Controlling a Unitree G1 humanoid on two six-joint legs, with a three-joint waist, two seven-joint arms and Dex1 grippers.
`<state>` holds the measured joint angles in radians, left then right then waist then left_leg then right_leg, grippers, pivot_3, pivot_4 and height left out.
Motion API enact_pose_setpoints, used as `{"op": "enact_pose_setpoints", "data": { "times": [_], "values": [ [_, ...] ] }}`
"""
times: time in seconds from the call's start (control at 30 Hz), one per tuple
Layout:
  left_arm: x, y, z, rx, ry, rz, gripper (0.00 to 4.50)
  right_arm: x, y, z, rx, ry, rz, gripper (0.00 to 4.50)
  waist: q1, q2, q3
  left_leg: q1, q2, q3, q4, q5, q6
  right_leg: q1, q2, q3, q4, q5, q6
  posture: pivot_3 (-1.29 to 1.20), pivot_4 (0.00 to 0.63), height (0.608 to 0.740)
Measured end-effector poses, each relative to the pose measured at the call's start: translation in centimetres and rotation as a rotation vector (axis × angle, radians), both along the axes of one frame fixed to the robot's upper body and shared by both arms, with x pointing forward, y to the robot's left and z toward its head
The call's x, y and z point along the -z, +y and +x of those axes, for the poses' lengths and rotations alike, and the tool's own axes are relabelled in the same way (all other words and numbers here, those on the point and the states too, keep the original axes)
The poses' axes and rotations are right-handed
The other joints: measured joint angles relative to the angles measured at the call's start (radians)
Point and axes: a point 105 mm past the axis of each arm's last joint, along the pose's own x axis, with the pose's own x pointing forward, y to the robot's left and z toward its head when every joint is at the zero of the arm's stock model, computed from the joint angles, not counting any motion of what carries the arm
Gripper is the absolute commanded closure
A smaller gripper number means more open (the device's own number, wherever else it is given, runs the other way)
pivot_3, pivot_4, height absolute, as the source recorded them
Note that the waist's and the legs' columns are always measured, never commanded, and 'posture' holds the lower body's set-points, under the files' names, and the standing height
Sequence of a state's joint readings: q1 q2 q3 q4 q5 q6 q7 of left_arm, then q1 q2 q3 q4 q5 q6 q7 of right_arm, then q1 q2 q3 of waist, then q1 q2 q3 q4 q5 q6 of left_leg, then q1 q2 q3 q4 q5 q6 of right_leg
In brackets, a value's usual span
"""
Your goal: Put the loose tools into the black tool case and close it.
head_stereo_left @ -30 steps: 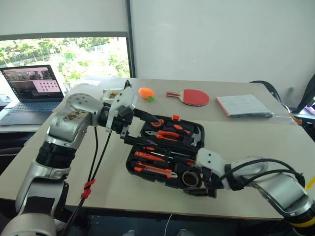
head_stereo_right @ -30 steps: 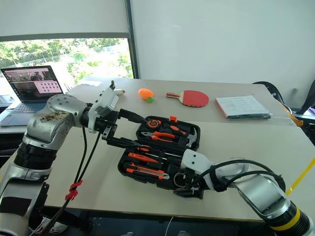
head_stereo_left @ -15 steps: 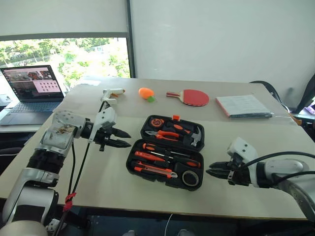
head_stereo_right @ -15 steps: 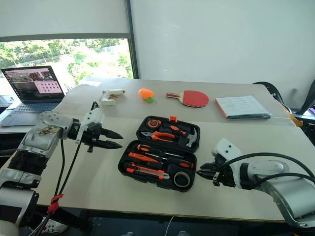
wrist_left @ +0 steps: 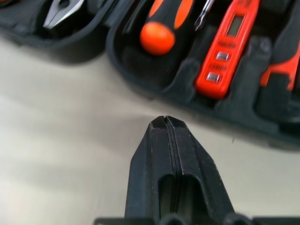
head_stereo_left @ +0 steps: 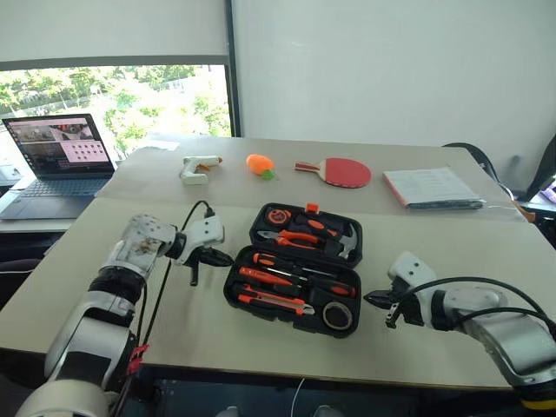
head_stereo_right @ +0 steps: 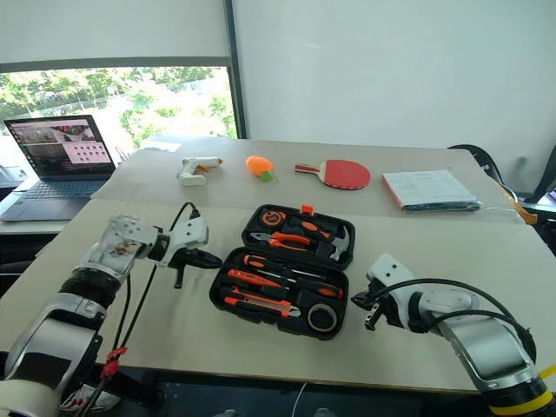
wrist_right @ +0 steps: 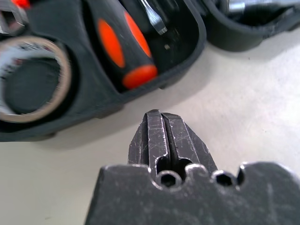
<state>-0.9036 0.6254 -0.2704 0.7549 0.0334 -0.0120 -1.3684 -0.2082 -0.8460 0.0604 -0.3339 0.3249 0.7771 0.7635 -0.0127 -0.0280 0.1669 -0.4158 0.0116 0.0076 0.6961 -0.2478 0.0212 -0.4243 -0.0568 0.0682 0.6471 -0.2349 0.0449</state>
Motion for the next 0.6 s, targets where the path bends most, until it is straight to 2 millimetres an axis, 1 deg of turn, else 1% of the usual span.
{"op": "enact_pose_setpoints", "data": {
  "times": [0.13,0.23,0.33,0.53,0.6],
  "values": [
    [0.4,-0.4,-0.9,0.042,0.022,0.006,4.48,0.0,0.3,0.2,-0.018,-0.021,0.004,4.50,0.000,0.000,0.000,0.000,0.000,0.000,0.000,0.000,0.000,0.000,0.000,0.000,0.000,0.000,0.000,0.00,0.150,0.740],
    [0.6,0.0,-2.2,0.061,0.072,0.002,4.48,-0.1,0.3,0.1,-0.055,-0.035,-0.018,4.50,-0.001,0.000,0.000,0.000,0.000,-0.001,0.000,0.000,0.000,0.000,0.000,0.000,0.000,0.000,0.000,0.00,0.150,0.740],
    [0.6,0.2,-4.2,0.111,0.131,0.007,4.48,0.2,0.4,-0.8,-0.107,-0.018,-0.020,4.50,-0.002,0.000,0.000,0.000,0.001,-0.002,-0.001,0.000,0.000,0.000,0.000,0.000,0.000,0.000,0.000,0.00,0.150,0.740],
    [1.1,0.3,-6.3,0.116,0.198,-0.013,4.48,0.8,0.6,-2.7,-0.176,0.022,-0.018,4.50,-0.001,0.000,0.000,0.001,0.001,-0.004,0.000,0.000,0.000,0.001,0.000,0.000,0.000,0.000,0.000,0.00,0.150,0.740],
    [1.3,0.2,-6.8,0.120,0.209,-0.018,4.48,0.7,0.4,-2.9,-0.177,0.021,-0.020,4.50,-0.001,0.000,0.000,0.002,0.001,-0.004,0.000,0.000,0.000,0.001,0.000,0.000,0.000,0.000,0.000,0.00,0.150,0.740]
  ]
}}
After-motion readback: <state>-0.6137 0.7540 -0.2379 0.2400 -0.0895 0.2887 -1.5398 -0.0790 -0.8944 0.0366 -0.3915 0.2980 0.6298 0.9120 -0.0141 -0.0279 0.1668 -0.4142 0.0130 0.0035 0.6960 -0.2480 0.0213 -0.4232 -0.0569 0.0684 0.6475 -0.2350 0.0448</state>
